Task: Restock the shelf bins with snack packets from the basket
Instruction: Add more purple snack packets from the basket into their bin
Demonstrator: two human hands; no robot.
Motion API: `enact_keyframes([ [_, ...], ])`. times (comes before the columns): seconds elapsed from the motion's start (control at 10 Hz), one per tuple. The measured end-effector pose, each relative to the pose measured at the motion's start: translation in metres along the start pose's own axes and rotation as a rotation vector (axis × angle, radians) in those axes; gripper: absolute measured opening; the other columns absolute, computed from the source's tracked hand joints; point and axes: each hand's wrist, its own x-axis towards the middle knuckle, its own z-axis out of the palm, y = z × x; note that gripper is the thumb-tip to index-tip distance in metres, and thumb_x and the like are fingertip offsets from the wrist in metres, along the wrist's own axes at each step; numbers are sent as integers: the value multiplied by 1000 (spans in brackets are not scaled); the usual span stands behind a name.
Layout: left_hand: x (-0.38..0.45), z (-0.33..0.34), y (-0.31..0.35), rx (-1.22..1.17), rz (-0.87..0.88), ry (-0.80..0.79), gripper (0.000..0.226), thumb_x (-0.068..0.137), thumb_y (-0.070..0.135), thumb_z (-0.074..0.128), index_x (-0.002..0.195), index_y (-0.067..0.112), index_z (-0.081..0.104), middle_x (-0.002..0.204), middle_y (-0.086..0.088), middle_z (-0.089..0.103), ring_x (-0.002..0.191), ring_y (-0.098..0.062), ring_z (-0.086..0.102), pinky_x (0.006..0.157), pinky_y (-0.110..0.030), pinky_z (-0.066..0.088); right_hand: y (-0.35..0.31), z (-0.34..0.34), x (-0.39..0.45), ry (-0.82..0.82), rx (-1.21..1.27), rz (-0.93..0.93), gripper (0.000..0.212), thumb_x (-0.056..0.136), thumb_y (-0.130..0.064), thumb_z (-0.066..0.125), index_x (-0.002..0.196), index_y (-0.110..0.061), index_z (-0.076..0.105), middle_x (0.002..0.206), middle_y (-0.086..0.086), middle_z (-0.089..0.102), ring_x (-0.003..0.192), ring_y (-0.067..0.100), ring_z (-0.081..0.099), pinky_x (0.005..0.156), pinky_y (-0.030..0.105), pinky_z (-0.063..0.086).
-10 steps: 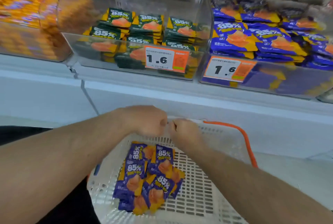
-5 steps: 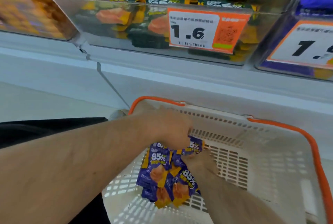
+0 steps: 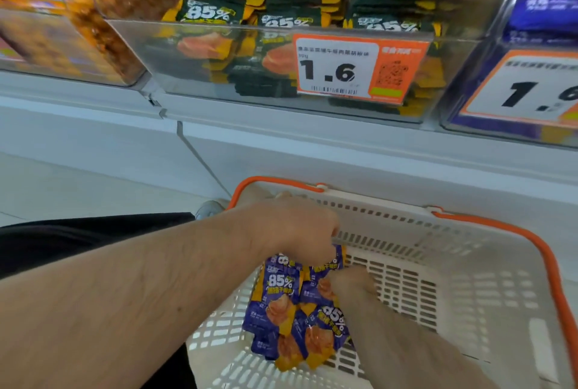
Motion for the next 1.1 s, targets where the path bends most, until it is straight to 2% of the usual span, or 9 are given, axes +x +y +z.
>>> enact_keyframes([
  [0.1, -3, -1, -4, 13, -1, 30, 39, 95, 37, 43, 132, 32, 53, 124, 4, 61, 95, -14, 61, 70, -27, 48, -3, -8, -14, 94, -50, -95, 32, 71, -16, 77, 99, -7, 66, 91, 9, 71, 82, 27, 68, 72, 41, 59],
  [0.2, -6, -3, -8, 32, -49, 63, 27, 93, 33, 46, 115, 25, 60, 103, 1, 64, 81, -15, 60, 65, -31, 51, -18, -30, -56, 148, -95, -280, 24, 78, -16, 75, 84, -14, 51, 77, 4, 61, 64, 18, 53, 54, 31, 41],
  [0.4, -23, -23, 1, -23, -45, 199, 44, 96, 29, 53, 136, 10, 49, 127, -8, 58, 110, -25, 58, 89, -35, 50, -61, -87, -124, 135, -144, -452, 21, 82, 11, 47, 87, -10, 47, 68, 12, 57, 54, 23, 53, 50, 38, 47],
  [0.5, -33, -33, 4, -64, -60, 235, 43, 94, 31, 56, 130, 8, 53, 123, -9, 61, 106, -25, 60, 80, -32, 49, -84, -110, -165, 174, -45, -580, 27, 84, 16, 36, 100, -2, 48, 66, 14, 56, 47, 24, 53, 43, 30, 45],
  [0.6, -43, -46, 8, -186, -16, 274, 26, 88, 30, 55, 95, 8, 67, 97, -9, 74, 79, -20, 66, 62, -25, 47, -103, -131, -212, 227, 72, -701, 33, 82, 18, 40, 93, -11, 47, 72, 15, 59, 55, 24, 53, 47, 29, 43],
  [0.8, -70, -76, 33, -918, 296, 747, 11, 92, 19, 65, 81, 16, 64, 71, -3, 69, 48, -11, 60, 53, -23, 49, -126, -174, -293, 308, 292, -902, 43, 88, 20, 42, 98, -21, 53, 64, 15, 60, 48, 24, 53, 40, 25, 46],
  [0.9, -75, -84, 51, -1108, 405, 918, 4, 95, 19, 61, 92, 17, 61, 76, -2, 71, 52, -9, 62, 49, -19, 47, -136, -187, -320, 342, 323, -972, 33, 92, 11, 52, 112, -14, 58, 57, 7, 58, 44, 15, 52, 41, 21, 45],
  [1.0, -69, -88, 58, -1159, 445, 1127, 23, 97, 21, 58, 119, 20, 53, 99, 0, 68, 71, -12, 65, 66, -28, 53, -158, -199, -339, 437, 308, -1001, 40, 94, 3, 58, 125, -21, 57, 63, 5, 60, 43, 9, 54, 43, 20, 48],
  [1.1, -57, -88, 52, -879, 439, 1277, 53, 93, 22, 61, 142, 19, 40, 128, 3, 56, 107, -14, 57, 94, -35, 48, -195, -221, -347, 597, 312, -1010, 44, 95, -3, 59, 136, -19, 55, 77, 7, 66, 50, 13, 59, 47, 22, 52],
])
